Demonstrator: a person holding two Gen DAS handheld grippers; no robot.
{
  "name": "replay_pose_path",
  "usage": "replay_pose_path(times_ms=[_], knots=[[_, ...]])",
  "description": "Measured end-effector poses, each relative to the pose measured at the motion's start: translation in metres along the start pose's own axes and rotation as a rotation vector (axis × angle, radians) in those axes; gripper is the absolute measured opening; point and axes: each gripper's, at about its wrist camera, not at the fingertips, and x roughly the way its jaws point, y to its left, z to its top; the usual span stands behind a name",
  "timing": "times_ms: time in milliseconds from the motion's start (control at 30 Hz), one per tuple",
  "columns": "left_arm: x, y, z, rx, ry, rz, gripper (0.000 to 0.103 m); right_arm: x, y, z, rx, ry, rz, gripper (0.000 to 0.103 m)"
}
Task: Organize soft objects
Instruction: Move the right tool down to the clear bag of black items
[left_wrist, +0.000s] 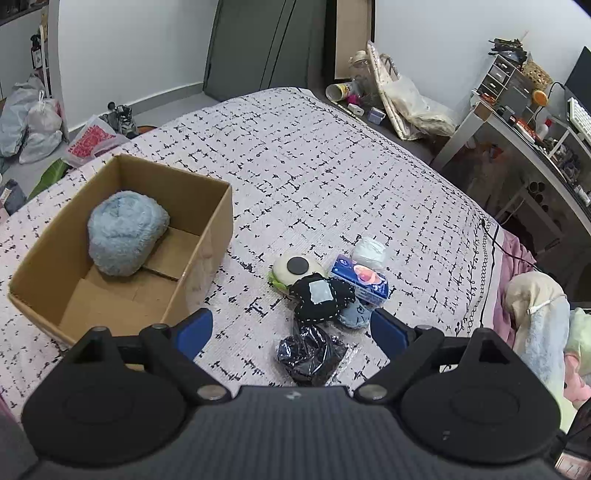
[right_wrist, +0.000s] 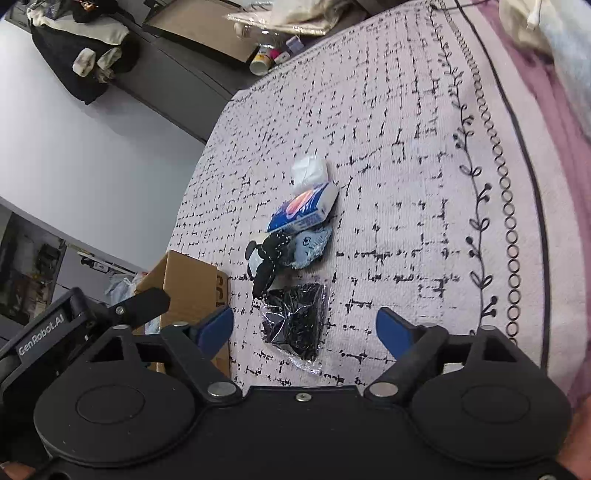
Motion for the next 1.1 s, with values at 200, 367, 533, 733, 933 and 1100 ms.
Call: replay_pose_path(times_ms=[200,367,533,733,933,1100], knots=[[0.02,-0.001,0.005,-0.011,0.029,-0.024,0.09,0.017,-0.002,0.002,0.031,0.023,-0.002,0.07],[0.034,-0.002,0.007,0.004,0.049,-0.057,0.089,0.032,-0.001,0.004,0.049,0.031,-0.017,0.068],[0.047,0.0,0.009,0.017,0.074,-0.089,0.089,0.047,0.006,0.003,0.03,0.041,-0.029,0.067],[0.063,0.003,0.016,0.039,0.102,-0.11,0.089,0.064,0.01,0.003,0.023,0.057,-0.064,0.067],[0.078,0.002,0.025,0.081,0.13,-0.143,0.089,0.078,0.015,0.001,-0.004,0.084,-0.104,0.068],[0.091,0.003,0.027,0.091,0.143,-0.171,0.089,0.086,0.022,-0.001,-0.042,0.073,-0.126,0.063]])
